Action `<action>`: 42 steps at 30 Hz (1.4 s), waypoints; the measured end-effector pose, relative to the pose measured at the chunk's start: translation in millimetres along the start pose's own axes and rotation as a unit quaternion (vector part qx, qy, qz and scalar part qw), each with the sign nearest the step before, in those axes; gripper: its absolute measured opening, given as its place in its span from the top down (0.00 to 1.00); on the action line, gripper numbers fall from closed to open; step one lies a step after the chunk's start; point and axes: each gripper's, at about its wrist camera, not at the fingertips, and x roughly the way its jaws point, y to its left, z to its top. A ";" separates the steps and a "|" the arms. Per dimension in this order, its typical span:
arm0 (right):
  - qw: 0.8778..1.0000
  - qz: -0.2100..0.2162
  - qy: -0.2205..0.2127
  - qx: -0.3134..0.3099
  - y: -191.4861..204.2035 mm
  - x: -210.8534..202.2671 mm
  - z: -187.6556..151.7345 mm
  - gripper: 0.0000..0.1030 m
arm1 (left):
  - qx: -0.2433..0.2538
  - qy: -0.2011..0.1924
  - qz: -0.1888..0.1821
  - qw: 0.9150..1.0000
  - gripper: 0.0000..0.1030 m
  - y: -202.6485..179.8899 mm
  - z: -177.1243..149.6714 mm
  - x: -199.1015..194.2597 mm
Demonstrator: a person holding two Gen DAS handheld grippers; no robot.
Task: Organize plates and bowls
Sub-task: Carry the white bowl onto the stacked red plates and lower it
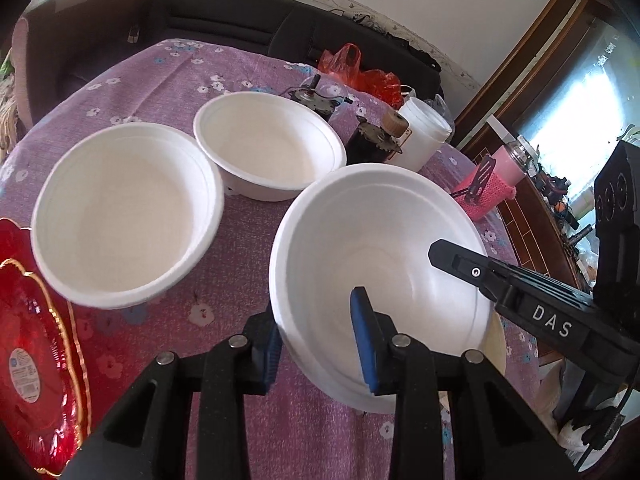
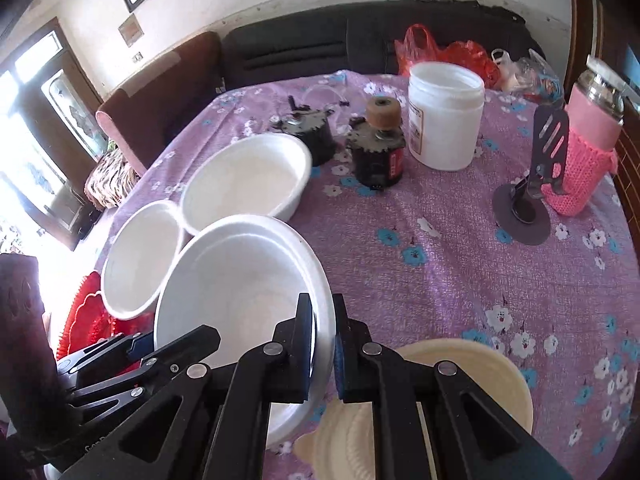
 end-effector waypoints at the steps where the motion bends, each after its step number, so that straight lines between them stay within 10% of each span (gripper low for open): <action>1: 1.000 0.002 -0.005 -0.004 8.9 -5.6 -2.6 0.91 | 0.002 -0.010 0.001 1.000 0.70 3.7 -2.0 -11.5; 13: 0.995 0.079 -0.023 -0.056 144.1 1.3 -20.4 0.90 | -0.048 -0.102 0.068 0.991 0.70 111.3 -30.5 -130.0; 23: 0.988 0.092 0.024 -0.121 248.2 57.4 -47.9 0.87 | -0.117 -0.090 0.126 0.981 0.70 206.5 -50.0 -146.5; 32: 0.990 0.068 0.054 -0.114 248.8 95.3 -61.4 0.87 | -0.120 -0.051 0.136 0.982 0.68 218.2 -57.5 -120.3; 42: 0.991 0.055 0.054 -0.113 245.9 106.9 -63.5 0.87 | -0.131 -0.099 0.142 0.976 0.46 224.1 -58.2 -144.4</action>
